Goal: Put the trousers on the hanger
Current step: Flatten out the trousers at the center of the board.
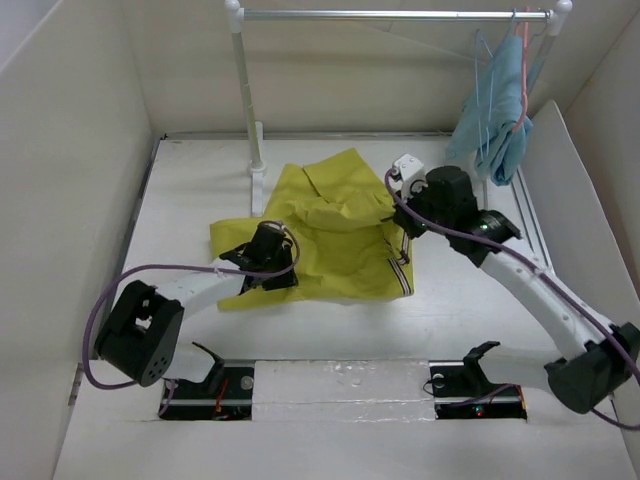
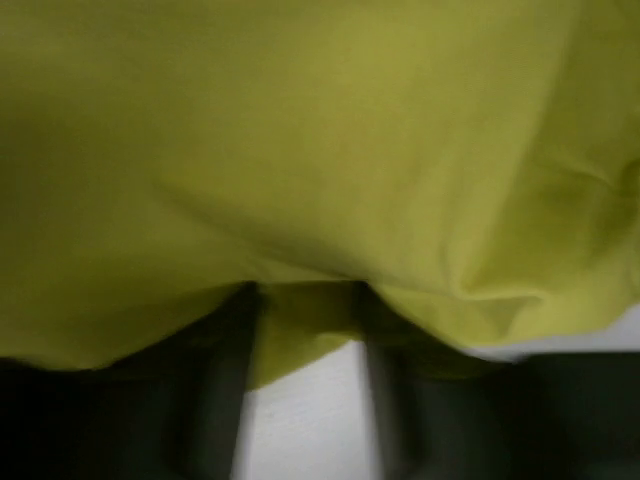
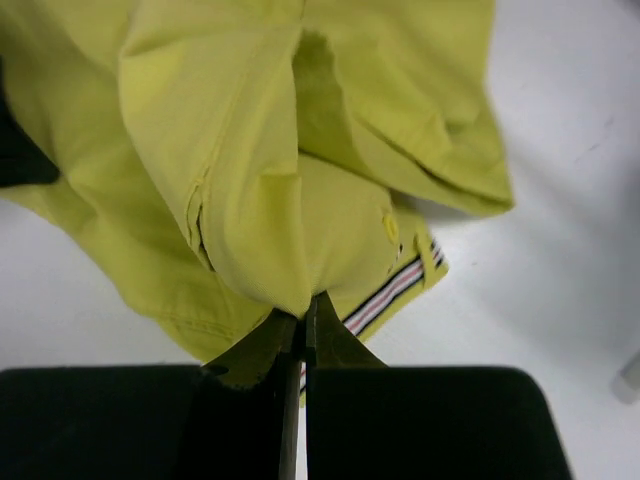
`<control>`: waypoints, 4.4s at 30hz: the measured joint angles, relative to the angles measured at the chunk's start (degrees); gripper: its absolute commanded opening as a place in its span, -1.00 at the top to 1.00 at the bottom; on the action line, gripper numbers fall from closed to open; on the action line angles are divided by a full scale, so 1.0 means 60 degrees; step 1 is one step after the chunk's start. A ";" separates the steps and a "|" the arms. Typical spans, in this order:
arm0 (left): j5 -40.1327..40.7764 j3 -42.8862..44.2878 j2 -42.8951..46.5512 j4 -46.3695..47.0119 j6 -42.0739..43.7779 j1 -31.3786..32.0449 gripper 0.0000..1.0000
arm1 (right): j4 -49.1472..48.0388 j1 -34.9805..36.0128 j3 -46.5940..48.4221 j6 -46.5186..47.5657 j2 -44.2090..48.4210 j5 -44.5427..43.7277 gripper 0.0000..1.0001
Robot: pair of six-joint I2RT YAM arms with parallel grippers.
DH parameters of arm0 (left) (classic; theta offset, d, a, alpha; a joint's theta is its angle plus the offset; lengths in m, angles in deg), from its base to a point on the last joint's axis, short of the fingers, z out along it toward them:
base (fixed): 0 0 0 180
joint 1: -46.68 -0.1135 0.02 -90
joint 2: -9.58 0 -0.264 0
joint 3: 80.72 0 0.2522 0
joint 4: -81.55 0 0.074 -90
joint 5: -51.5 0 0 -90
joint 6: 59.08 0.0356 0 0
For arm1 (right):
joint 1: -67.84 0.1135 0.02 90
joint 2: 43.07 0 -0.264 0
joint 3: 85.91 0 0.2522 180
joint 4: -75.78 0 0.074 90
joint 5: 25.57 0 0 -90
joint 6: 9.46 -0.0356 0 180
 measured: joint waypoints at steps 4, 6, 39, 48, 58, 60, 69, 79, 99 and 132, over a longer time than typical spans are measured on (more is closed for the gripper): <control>0.0590 0.0055 -0.0204 -0.0102 0.0087 0.0015 1.00 | 0.1075 -0.0004 0.1504 0.0240 0.0852 -0.0117 1.00; 0.0747 0.0073 0.0033 -0.0266 0.0113 0.0015 1.00 | 0.1676 -0.0011 0.2306 0.0401 0.0922 -0.0229 1.00; -0.0455 -0.0408 0.3391 -0.2131 -0.1242 -0.7730 -0.56 | 0.0663 -0.3144 -0.4849 -0.2167 0.2430 0.0474 -0.61; -0.2787 -0.1486 0.1665 -0.0452 -0.1315 -0.7020 0.41 | -0.1198 -0.3577 -0.4914 -0.1996 -0.0091 0.1953 0.63; -0.2280 0.1410 0.1665 -0.1548 -0.0980 -0.6586 1.00 | -0.0087 -0.3555 -0.2838 -0.1679 0.0754 0.2240 1.00; -0.1774 0.3340 0.2011 -0.2259 -0.0860 -0.6116 1.00 | 0.0153 -0.3665 -0.1818 -0.1534 0.1647 0.2127 1.00; -0.1392 0.6073 0.3217 -0.2470 -0.0412 -0.3909 -0.90 | 0.0874 -0.5668 -0.0729 -0.1035 0.3311 0.1778 1.00; 0.1206 0.1519 0.2503 -0.2947 -0.0758 -0.4382 -0.98 | 0.2302 -0.6240 -0.1672 -0.1016 0.3191 0.0667 1.00; 0.0495 0.1887 -0.2739 0.1588 -0.2546 -0.5202 0.65 | 0.2397 -0.6357 -0.2269 -0.0663 0.3891 0.1829 1.00; 0.4914 0.4656 0.3989 -0.5697 0.0106 -0.3985 1.00 | 0.4801 -0.4765 -0.1373 -0.0594 0.4171 -0.0135 1.00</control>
